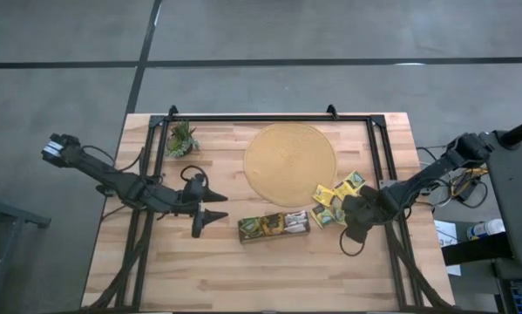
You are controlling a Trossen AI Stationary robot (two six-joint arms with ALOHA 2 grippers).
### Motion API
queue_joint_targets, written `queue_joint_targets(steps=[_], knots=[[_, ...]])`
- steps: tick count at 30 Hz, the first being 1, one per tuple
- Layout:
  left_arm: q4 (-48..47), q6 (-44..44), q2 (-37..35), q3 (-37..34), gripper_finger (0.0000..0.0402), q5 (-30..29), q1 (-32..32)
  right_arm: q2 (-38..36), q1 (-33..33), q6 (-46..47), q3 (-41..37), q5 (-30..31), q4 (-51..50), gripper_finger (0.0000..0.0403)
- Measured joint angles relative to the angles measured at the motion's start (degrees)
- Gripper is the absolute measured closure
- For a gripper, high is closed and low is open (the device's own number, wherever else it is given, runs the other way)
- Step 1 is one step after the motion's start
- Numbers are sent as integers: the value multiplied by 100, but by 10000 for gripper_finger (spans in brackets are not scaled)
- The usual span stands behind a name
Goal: Pick & Place Tea
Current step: Put the yellow tea bag into the left section of the wooden organizer
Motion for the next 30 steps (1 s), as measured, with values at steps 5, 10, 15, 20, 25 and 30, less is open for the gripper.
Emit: queue_joint_targets(steps=[5,10,15,20,25,30], knots=[[11,178,9,0,159,-79,0,9,0,13,-504,0,817,193],[9,156,9,0,159,-293,2,-7,0,33,-838,89,1161,193],[260,114,97,0,159,-293,2,-9,0,30,-920,117,1177,218],[684,120,322,0,159,-292,2,9,-10,-56,-807,69,1005,312],[678,270,456,0,159,-293,4,20,-103,-190,-782,-65,1007,386],[713,167,589,0,159,-498,22,20,-140,-479,-686,-95,985,394]])
